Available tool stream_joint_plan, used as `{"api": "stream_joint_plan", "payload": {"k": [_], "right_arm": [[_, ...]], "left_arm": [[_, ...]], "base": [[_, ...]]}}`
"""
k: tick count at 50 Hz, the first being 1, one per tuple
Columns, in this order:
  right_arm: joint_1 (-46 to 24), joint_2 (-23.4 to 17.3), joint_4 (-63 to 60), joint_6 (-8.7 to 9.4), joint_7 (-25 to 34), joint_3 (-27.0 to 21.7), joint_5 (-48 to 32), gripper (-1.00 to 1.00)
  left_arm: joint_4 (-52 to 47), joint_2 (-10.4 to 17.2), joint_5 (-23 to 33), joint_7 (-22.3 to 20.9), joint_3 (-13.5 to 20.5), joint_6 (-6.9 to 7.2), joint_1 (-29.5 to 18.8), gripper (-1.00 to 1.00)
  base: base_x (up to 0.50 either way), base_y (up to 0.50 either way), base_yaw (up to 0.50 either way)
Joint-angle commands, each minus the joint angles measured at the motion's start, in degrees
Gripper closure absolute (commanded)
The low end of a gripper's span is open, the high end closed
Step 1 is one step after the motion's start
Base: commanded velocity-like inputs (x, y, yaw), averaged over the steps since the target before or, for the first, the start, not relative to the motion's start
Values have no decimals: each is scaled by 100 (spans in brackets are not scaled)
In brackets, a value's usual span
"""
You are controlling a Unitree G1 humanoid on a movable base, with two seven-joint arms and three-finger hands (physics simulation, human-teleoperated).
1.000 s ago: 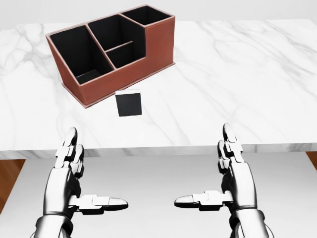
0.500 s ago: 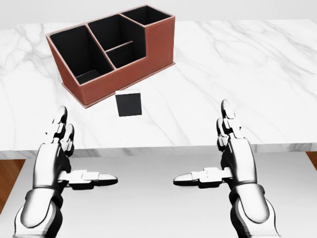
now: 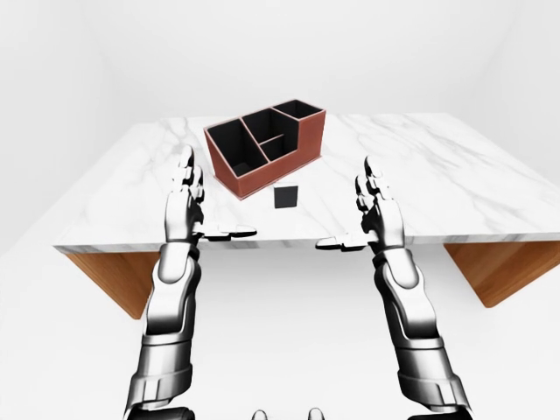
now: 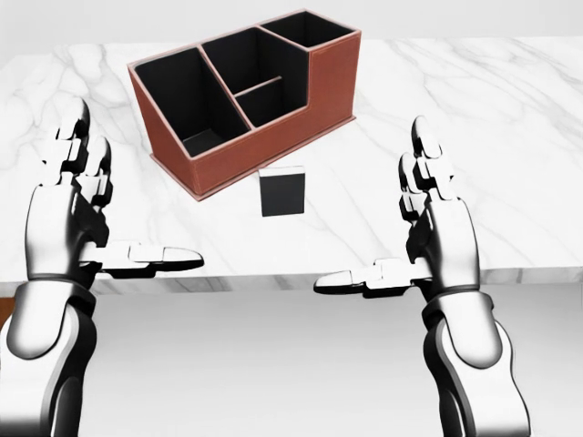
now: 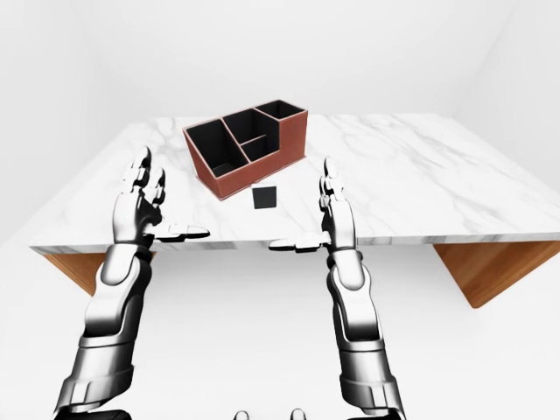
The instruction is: Pick up the book and place it in the left compartment of the caddy.
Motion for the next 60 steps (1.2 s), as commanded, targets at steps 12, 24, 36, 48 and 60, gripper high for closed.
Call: {"api": "stream_joint_plan", "payload": {"k": [12, 24, 36, 48, 60], "right_arm": [[48, 23, -124, 0, 75, 13, 78, -100], [68, 23, -148, 0, 78, -1, 170, -100], [66, 13, -126, 0, 81, -13, 204, -100], [101, 15, -179, 0, 77, 4, 189, -100], [83, 25, -168, 0, 97, 19, 147, -100]], "left_arm": [[-466, -73, -32, -3, -21, 0, 189, -100], [-504, -106, 7, -10, -58, 0, 200, -100], [-470, -126, 27, -15, -76, 0, 198, -100], [-483, -116, 8, -17, -52, 0, 219, -100], [-431, -105, -4, -12, -43, 0, 195, -100]], "base": [[18, 50, 0], [44, 31, 0], [50, 5, 0], [50, 0, 0], [50, 13, 0]]}}
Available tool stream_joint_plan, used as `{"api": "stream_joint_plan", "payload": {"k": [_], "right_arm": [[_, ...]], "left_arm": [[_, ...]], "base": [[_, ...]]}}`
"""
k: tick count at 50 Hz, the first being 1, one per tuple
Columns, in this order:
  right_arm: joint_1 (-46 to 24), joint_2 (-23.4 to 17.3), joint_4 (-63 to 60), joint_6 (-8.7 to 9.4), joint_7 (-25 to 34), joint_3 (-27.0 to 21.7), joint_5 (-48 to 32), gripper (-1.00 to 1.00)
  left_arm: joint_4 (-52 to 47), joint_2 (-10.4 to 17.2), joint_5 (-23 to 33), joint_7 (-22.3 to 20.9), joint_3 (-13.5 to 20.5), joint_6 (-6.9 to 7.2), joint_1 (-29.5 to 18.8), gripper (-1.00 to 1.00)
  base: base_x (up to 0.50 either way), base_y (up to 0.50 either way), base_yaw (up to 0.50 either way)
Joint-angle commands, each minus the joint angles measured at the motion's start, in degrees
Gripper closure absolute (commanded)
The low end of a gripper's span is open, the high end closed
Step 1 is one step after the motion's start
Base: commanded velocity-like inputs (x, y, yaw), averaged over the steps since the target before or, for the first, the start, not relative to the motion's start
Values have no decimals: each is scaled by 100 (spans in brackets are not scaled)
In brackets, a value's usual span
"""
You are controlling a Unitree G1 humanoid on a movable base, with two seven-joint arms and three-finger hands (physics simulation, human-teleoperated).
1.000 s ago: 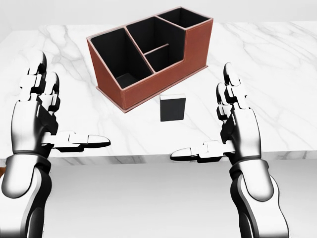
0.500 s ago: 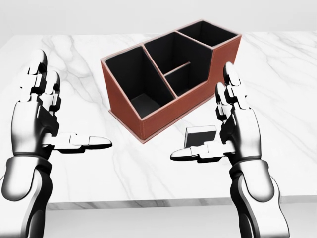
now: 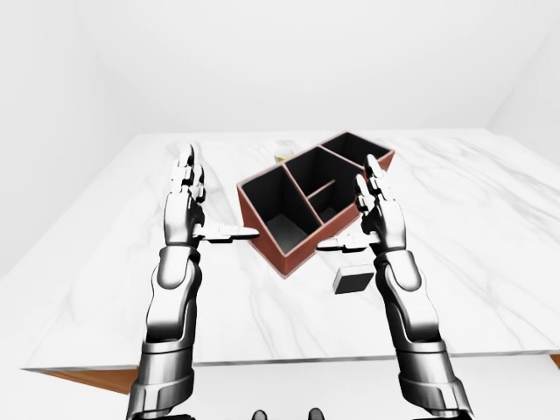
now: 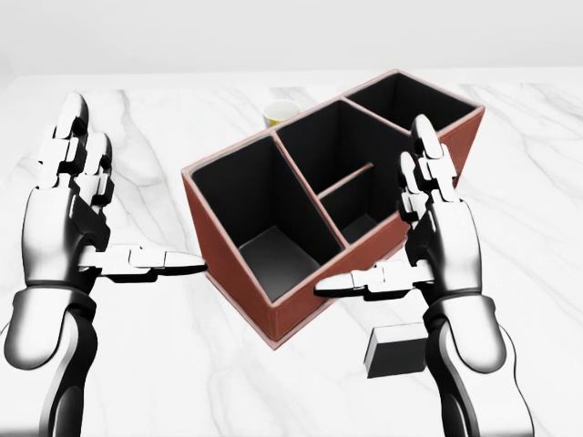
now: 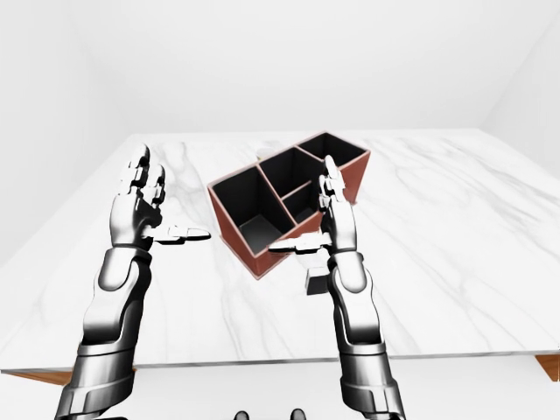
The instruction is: Pick up the book and place it in the left compartment of the caddy.
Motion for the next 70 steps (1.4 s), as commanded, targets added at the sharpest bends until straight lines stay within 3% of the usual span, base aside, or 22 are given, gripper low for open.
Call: {"api": "stream_joint_plan", "payload": {"k": [1, 12, 25, 29, 37, 51, 56, 62, 70], "right_arm": [[-33, 15, 29, 0, 3, 18, -26, -100], [-58, 22, 58, 0, -4, 1, 37, -100], [84, -3, -305, 0, 57, 28, 48, -100], [502, -394, -942, 0, 539, 183, -966, -100], [1457, -539, -2340, 0, 1917, -59, -2631, -100], [2285, -291, -3140, 0, 3409, -295, -3824, -100], [2331, -214, -3370, 0, 3742, -305, -4057, -100], [2539, -168, -3789, 0, 3742, -482, -4141, -100], [2881, -185, -3452, 0, 3742, -659, -4441, -100]], "left_arm": [[16, 8, -9, 4, 11, 0, -3, -100], [33, 6, -11, 13, 7, 0, 3, -100], [-6, 0, -6, 18, 0, 0, 9, -100], [-3, 13, -2, 13, 10, 0, -14, -100], [26, 3, 14, 32, -15, 0, -55, -100], [-17, -14, 25, 24, -29, 0, -54, -100], [-23, -29, 33, 27, -45, 0, -30, -100], [-2, -44, 47, 19, -60, 0, -6, -100], [2, -66, 60, 3, -87, 0, 13, -100]], "base": [[50, 20, 0], [50, 20, 0], [0, 0, 0], [0, 0, 0], [0, 0, 0], [0, 0, 0], [0, 0, 0], [0, 0, 0], [0, 0, 0]]}}
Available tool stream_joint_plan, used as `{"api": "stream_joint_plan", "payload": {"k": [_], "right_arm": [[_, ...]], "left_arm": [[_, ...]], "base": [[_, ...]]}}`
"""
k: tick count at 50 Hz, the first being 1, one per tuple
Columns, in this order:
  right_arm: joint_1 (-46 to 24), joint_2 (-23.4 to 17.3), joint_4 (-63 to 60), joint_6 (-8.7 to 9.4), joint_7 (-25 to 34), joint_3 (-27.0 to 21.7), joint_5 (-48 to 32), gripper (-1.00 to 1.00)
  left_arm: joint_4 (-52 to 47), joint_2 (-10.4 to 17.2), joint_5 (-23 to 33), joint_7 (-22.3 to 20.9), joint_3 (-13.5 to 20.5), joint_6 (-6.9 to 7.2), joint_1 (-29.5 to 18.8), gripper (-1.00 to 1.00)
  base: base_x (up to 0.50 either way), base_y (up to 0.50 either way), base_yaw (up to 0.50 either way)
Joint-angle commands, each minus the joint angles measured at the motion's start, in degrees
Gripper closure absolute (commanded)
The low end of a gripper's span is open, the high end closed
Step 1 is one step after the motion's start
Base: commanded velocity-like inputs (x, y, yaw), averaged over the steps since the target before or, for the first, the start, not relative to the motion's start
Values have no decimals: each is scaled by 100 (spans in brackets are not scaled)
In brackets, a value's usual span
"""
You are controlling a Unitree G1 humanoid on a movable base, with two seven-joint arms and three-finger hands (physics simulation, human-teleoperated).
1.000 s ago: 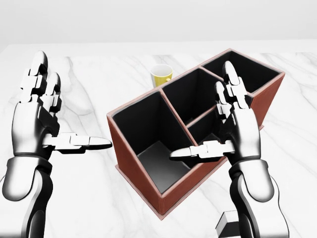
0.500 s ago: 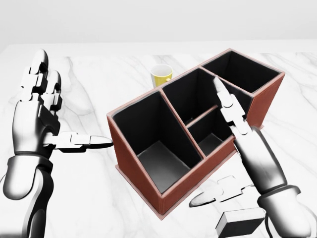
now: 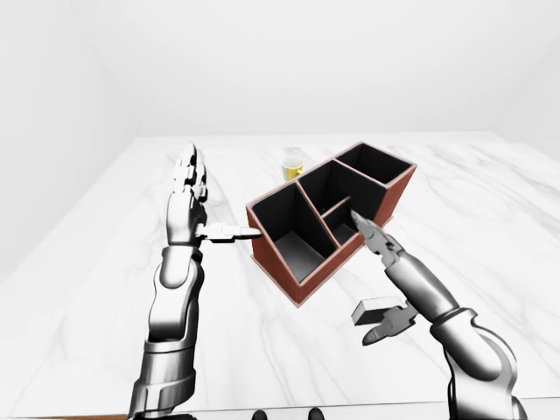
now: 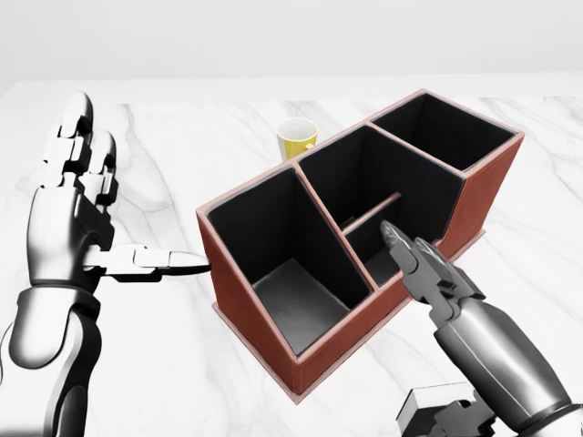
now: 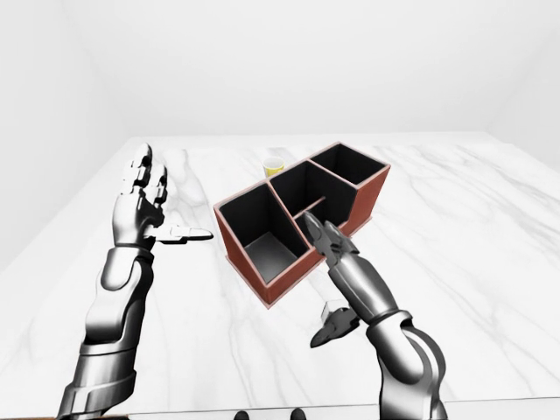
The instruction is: Pick up the book and place it in the left compartment of the caddy.
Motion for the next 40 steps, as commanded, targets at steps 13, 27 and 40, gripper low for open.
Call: {"api": "stream_joint_plan", "payload": {"k": [13, 27, 40], "right_arm": [[432, 66, 794, -946, 0, -284, -1380, -100], [-6, -273, 2427, -1000, -335, 199, -2078, -100], [0, -458, 3114, -1000, -585, 108, -2315, -100]], "left_arm": [[90, -45, 38, -28, -48, 0, 45, -100], [196, -28, 31, -44, -31, 0, 18, -100], [144, -25, 30, -44, -34, 0, 4, -100]], "base": [[0, 0, 0], [0, 0, 0], [0, 0, 0]]}}
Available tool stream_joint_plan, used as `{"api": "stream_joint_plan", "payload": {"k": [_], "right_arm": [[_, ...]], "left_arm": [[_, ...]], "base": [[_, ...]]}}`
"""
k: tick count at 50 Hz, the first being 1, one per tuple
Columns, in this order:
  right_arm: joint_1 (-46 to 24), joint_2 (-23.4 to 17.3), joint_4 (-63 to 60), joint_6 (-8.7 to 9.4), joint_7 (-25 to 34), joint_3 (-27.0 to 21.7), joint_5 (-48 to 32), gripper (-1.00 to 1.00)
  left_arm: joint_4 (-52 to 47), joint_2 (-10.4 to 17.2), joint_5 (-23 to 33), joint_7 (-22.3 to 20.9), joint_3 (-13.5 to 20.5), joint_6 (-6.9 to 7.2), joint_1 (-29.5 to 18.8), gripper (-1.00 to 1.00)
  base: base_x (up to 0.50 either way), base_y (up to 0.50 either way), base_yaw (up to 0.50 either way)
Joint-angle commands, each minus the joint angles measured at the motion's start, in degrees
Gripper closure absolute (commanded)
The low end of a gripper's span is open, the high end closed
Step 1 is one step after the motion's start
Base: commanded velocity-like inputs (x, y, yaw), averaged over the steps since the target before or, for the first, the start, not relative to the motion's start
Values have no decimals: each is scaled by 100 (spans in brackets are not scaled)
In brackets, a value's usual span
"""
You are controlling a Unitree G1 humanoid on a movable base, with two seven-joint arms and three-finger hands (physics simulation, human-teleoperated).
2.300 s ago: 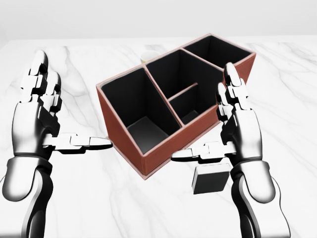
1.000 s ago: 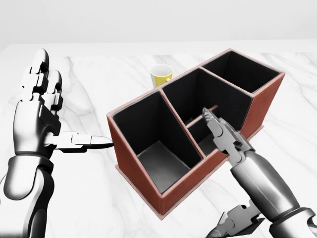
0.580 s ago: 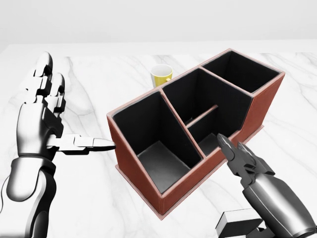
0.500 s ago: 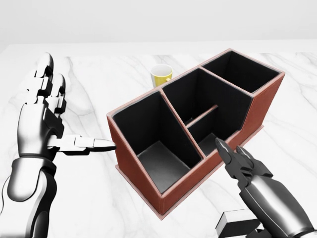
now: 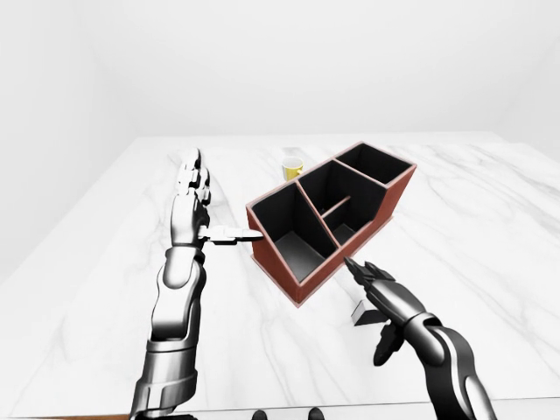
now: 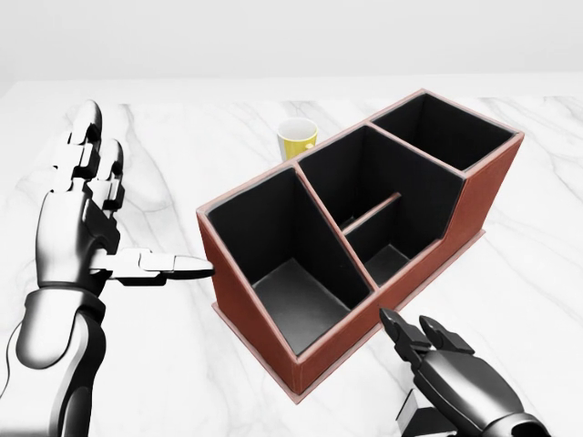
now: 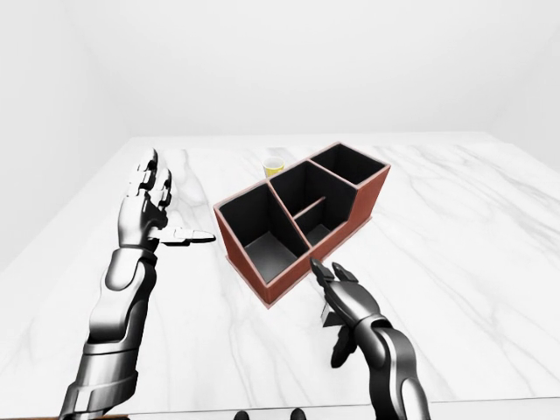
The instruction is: Pick up the book and place it in the left compartment of the caddy.
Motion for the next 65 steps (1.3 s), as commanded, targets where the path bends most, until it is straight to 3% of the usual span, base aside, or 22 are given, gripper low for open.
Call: {"api": "stream_joint_plan", "payload": {"k": [1, 2, 3, 4, 6, 21, 28, 38, 41, 48, 65], "right_arm": [[-67, -167, 709, 0, -218, -14, -281, -78], [-49, -181, 738, 0, -241, -29, -288, -43], [-30, -190, 759, 0, -259, -44, -288, -29], [-25, -200, 795, 0, -281, -59, -286, 23], [-84, -181, 828, 0, -273, -53, -313, 99], [-56, -175, 645, 0, -186, -126, -267, 100], [-367, -234, -38, 0, 350, -403, -56, 100], [-1046, -313, -814, 0, 377, -565, 165, 100], [-1223, -340, -948, 186, 377, -504, 161, 100], [-1355, -359, -1266, 434, 377, -490, 219, 100], [-1654, -477, -1956, 837, 377, -612, 522, 100]], "left_arm": [[-34, -5, 8, -2, -13, 0, 6, -100], [-39, -11, 11, -3, -19, 0, 12, -100], [-43, -14, 14, -4, -21, 0, 16, -100], [-51, -13, 13, -8, -19, 0, 17, -100], [-52, -10, 9, -10, -10, 0, 17, -100], [-85, -15, 10, -11, -8, 0, 58, -100], [-66, -10, 7, -8, 1, 0, 47, -100], [-40, -11, 11, -5, -4, 0, 37, -100], [-31, -14, 10, -1, -6, 0, 35, -100], [-8, -4, 1, 0, 5, 0, 19, -100], [-110, -7, -7, 15, 2, 0, 27, -100]], "base": [[0, 0, 0], [0, 0, 0], [0, 0, 0], [0, 0, 0], [0, 0, 0], [0, 0, 0], [0, 0, 0], [0, 0, 0], [0, 0, 0], [0, 0, 0], [0, 0, 0]]}}
